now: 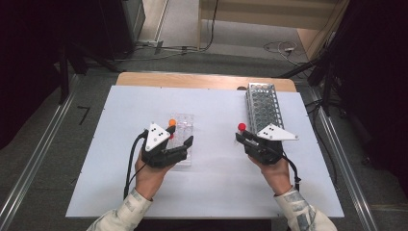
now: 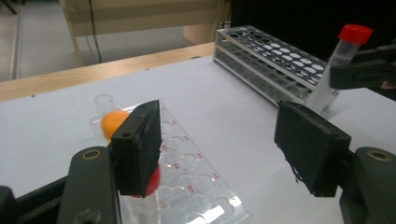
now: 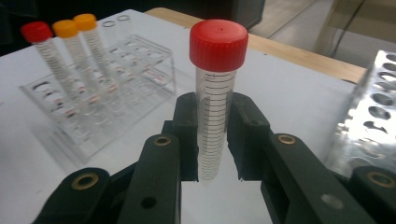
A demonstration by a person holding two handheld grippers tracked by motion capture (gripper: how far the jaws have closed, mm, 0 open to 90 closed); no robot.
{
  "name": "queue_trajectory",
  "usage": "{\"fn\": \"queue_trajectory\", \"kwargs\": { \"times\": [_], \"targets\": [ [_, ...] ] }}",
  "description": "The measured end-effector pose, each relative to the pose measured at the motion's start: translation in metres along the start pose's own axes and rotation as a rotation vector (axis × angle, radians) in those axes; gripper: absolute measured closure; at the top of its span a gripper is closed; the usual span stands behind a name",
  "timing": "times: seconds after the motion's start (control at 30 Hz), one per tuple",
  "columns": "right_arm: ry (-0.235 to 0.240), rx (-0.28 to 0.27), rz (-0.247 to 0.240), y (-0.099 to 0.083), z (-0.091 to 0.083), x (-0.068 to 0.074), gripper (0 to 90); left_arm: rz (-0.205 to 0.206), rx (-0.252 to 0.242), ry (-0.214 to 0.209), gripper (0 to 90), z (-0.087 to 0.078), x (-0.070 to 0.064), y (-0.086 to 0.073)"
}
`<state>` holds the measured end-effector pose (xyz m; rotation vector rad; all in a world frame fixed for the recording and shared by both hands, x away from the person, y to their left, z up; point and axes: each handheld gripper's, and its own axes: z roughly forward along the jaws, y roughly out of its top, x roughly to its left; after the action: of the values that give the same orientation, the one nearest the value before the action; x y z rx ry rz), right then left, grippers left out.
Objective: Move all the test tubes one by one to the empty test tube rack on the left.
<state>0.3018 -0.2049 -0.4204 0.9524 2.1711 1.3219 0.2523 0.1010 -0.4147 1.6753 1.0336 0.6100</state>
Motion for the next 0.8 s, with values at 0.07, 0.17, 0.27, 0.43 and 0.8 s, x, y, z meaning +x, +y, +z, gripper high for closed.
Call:
{"fn": "queue_trajectory", "kwargs": {
  "times": [0.07, 0.17, 0.27, 0.43, 0.8],
  "targets": [
    [0.026, 0.004, -0.008, -0.001, 0.003, 0.007, 71.2, 0.007, 0.003, -0.02, 33.3, 0.001, -0.004, 0.0],
    [0.051, 0.018, -0.025, -0.003, 0.007, 0.016, 71.2, 0.006, 0.006, -0.054, 34.2, 0.003, -0.011, 0.0],
    [0.075, 0.027, -0.033, -0.004, 0.01, 0.024, 71.2, 0.017, 0.002, -0.08, 34.2, 0.004, -0.019, 0.001],
    [0.119, 0.047, -0.065, -0.007, 0.015, 0.04, 71.2, 0.033, 0.001, -0.115, 34.1, 0.009, -0.031, 0.001],
    [0.185, 0.057, -0.098, -0.01, 0.019, 0.063, 71.2, 0.049, -0.004, -0.182, 45.7, 0.021, -0.048, 0.0]
  ]
}}
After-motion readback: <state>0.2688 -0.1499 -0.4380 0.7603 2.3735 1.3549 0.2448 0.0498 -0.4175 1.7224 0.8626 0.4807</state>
